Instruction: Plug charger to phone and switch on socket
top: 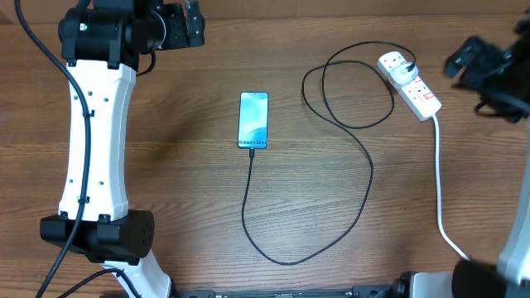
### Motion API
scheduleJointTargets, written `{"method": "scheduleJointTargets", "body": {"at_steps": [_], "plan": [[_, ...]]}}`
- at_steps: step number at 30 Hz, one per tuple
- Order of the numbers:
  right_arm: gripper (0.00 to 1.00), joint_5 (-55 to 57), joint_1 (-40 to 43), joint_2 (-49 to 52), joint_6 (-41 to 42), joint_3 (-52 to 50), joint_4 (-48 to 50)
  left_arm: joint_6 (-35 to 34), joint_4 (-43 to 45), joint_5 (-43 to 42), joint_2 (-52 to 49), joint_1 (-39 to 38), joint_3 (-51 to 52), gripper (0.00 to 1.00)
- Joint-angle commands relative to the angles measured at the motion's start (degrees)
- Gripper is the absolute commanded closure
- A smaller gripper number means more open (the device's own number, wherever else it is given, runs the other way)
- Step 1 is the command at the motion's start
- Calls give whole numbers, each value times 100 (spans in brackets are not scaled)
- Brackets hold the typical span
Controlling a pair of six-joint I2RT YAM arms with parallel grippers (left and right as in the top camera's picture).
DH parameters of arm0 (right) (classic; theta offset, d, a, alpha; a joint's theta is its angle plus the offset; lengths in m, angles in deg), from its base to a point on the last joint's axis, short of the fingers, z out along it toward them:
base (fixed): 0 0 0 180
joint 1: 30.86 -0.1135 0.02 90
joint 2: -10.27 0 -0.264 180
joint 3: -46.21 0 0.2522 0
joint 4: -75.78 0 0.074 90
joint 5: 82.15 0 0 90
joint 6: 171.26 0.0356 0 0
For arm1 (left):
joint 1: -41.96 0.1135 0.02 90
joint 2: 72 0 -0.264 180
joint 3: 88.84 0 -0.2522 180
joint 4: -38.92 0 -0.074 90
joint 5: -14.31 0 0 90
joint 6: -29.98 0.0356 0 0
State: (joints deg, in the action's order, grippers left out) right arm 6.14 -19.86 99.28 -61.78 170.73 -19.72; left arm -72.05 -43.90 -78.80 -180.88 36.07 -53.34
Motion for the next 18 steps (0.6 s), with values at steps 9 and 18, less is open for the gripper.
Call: {"method": "scheduleJointTargets", "body": {"at_steps": [9,18], "plan": [[0,-111,-1106,-2192,306,-1554,-179,-83,7,72,13,-13,35,0],[0,-310,-1137,-2334,343,-1556,-1270,-83,7,74,13,-13,35,0]]}}
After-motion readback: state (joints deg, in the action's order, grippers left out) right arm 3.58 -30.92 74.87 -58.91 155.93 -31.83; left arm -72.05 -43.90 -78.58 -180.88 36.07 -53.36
